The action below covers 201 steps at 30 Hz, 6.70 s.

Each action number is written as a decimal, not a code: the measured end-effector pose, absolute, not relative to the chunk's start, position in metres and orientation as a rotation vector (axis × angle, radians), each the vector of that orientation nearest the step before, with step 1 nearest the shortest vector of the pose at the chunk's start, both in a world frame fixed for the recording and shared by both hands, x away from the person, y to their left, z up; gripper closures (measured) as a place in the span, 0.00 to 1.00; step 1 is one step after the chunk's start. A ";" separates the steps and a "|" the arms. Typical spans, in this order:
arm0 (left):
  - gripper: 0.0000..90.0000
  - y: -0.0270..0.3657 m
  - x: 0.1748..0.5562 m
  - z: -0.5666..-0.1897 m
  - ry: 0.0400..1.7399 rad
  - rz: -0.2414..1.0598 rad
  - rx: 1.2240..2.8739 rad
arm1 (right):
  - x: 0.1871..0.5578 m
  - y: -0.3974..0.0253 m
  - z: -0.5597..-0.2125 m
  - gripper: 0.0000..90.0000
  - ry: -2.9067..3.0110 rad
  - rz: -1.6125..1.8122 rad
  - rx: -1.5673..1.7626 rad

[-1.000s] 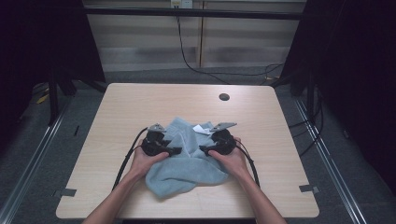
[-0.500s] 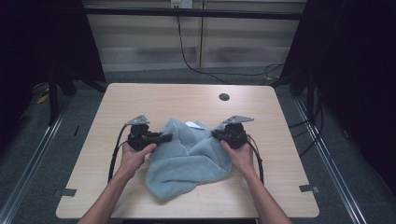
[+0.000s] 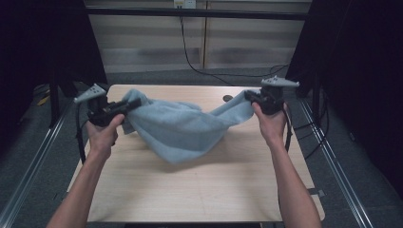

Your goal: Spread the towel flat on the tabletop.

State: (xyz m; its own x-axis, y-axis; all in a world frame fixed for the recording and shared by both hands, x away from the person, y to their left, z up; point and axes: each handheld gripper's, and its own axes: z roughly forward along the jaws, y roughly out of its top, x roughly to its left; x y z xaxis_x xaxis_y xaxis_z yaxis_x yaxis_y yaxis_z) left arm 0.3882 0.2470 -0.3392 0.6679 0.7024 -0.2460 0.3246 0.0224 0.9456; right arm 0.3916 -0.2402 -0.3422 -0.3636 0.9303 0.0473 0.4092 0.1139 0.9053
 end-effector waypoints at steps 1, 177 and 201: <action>0.88 0.251 0.390 -0.328 0.876 0.385 1.547 | 0.394 -0.242 -0.331 0.95 1.822 1.216 1.290; 0.72 0.203 0.322 -0.501 0.803 0.138 2.121 | 0.250 -0.166 -0.462 0.89 2.457 1.587 1.068; 0.69 0.204 0.290 -0.500 0.724 0.081 2.192 | 0.281 -0.245 -0.481 0.68 2.281 1.302 1.345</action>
State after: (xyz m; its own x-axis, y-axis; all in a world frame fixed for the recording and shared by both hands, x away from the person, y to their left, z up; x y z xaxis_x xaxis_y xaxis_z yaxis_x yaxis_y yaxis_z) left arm 0.2903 0.2036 -0.4996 0.8337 0.5236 -0.1758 0.4715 -0.5090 0.7202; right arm 0.2811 -0.2447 -0.4805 -0.5702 0.7819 0.2520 0.6146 0.2024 0.7625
